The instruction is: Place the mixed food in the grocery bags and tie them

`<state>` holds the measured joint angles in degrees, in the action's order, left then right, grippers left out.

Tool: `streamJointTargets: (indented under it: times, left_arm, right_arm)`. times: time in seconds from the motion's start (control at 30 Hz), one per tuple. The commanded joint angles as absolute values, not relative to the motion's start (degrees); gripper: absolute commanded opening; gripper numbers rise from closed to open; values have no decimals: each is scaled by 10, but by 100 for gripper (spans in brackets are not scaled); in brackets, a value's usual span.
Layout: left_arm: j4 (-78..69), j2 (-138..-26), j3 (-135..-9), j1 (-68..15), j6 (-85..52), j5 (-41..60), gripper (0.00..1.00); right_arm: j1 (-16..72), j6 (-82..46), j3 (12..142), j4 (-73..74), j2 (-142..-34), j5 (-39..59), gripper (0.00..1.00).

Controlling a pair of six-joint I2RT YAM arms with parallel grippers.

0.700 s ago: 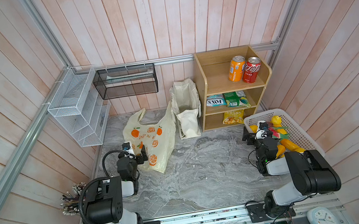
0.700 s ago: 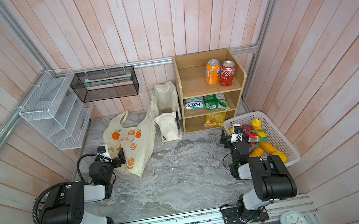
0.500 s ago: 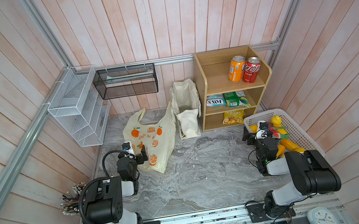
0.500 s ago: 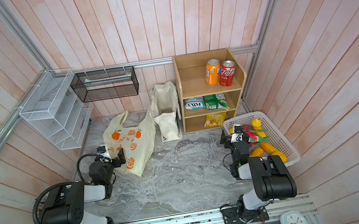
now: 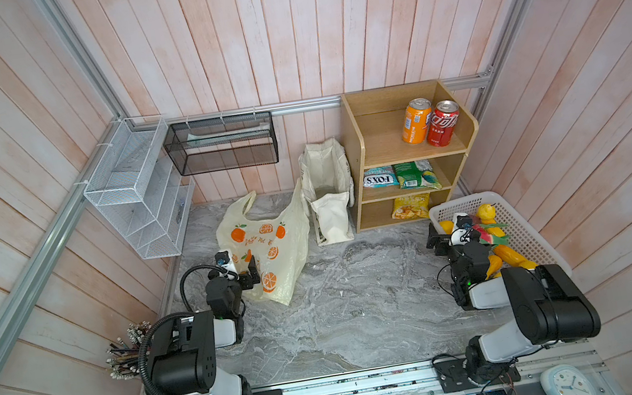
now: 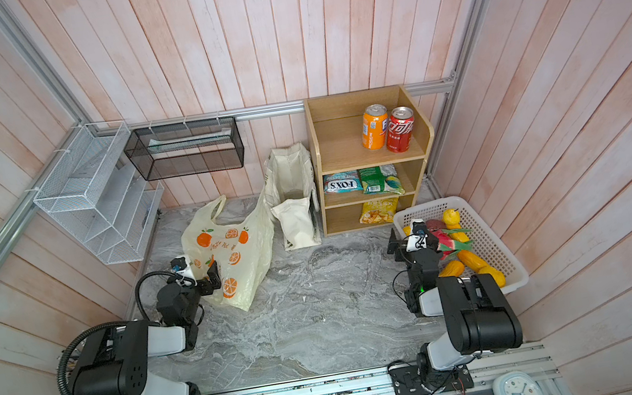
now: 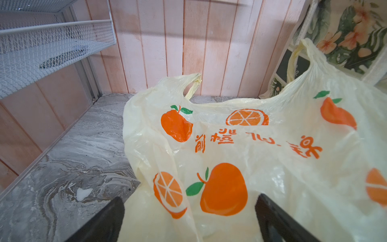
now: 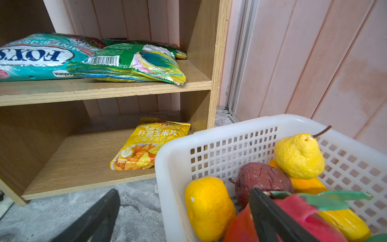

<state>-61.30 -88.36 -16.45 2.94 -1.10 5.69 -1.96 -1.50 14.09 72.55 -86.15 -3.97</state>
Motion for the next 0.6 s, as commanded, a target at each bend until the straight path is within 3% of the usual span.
streamJointTargets:
  times: [0.0, 0.57]
  left_arm:
    - [-625, -884, -171, 26, -9, 53, 100]
    - [-623, -885, -172, 33, -15, 66, 100]
  right_arm:
    - [-21, -17, 142, 686, -870, -31, 98]
    - [-29, -20, 144, 681, -869, -16, 98]
